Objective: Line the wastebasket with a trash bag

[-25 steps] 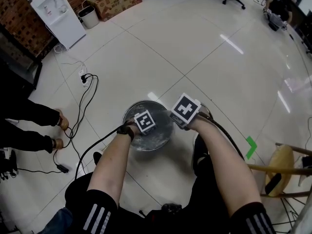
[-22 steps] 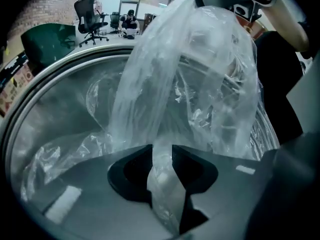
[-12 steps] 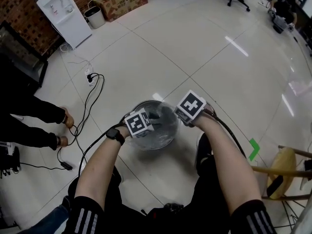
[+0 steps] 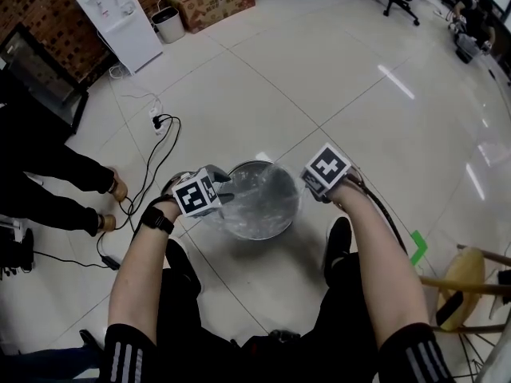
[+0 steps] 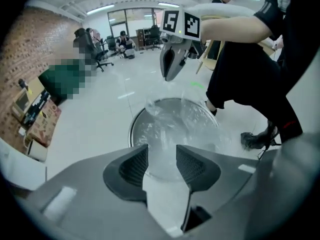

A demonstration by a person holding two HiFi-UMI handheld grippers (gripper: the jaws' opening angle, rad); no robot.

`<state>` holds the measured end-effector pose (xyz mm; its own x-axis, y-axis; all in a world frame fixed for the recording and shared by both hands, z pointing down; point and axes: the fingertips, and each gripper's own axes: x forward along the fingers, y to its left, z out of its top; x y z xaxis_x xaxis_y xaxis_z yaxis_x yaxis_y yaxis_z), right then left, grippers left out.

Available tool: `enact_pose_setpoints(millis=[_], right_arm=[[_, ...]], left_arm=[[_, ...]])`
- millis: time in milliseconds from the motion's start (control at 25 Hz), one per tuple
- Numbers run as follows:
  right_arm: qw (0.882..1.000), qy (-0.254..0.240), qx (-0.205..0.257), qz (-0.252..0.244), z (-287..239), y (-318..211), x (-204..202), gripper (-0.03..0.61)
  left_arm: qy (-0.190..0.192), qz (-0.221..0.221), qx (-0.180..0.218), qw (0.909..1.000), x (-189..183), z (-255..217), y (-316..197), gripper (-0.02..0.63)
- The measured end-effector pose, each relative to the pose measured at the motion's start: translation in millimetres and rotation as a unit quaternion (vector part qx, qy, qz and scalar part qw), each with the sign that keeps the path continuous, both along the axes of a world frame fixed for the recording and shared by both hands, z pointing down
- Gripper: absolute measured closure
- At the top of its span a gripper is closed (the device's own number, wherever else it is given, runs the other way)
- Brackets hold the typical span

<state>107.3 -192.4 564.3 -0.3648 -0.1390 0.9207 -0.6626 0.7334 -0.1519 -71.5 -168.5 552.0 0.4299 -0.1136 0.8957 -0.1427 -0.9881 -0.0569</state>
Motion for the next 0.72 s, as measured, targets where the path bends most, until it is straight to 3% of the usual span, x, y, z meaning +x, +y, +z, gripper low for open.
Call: enact_pose_setpoints(millis=[160,280,400,520,600,720], right_arm=[[1.0,-0.002,0.004,0.004,-2.4,-6.7,0.2,0.571],[1.0,0.001,0.004,0.002,-2.8,-10.3,-0.9,0.571],[1.0,0.001,0.003,-0.004,-4.6,-8.3,-4.5,0.571],[1.0,0.0,-0.002,-0.005,-2.8,-5.4,-5.2,0.572],[1.0,0.006,-0.003,-0.001,0.3,-6.2,-0.5,0.572],[1.0,0.005,-0.002,0.004,-0.9,-9.1,1.7,0.572]], left_arm=[[-0.02,0.006,-0.035,0.9992,-23.9,16.2,9.7,0.383],[-0.029,0.017,-0.053,0.998,-31.3,22.9,20.0,0.379],[-0.065,0.037,-0.04,0.9964,-40.0,35.0,25.4,0.38],[-0.083,0.03,-0.026,0.9957,-49.2,46.7,21.1,0.479],[-0.082,0.025,-0.03,0.9958,-51.5,48.1,20.8,0.591],[-0.058,0.001,-0.035,0.9977,-52.9,40.4,14.6,0.611]])
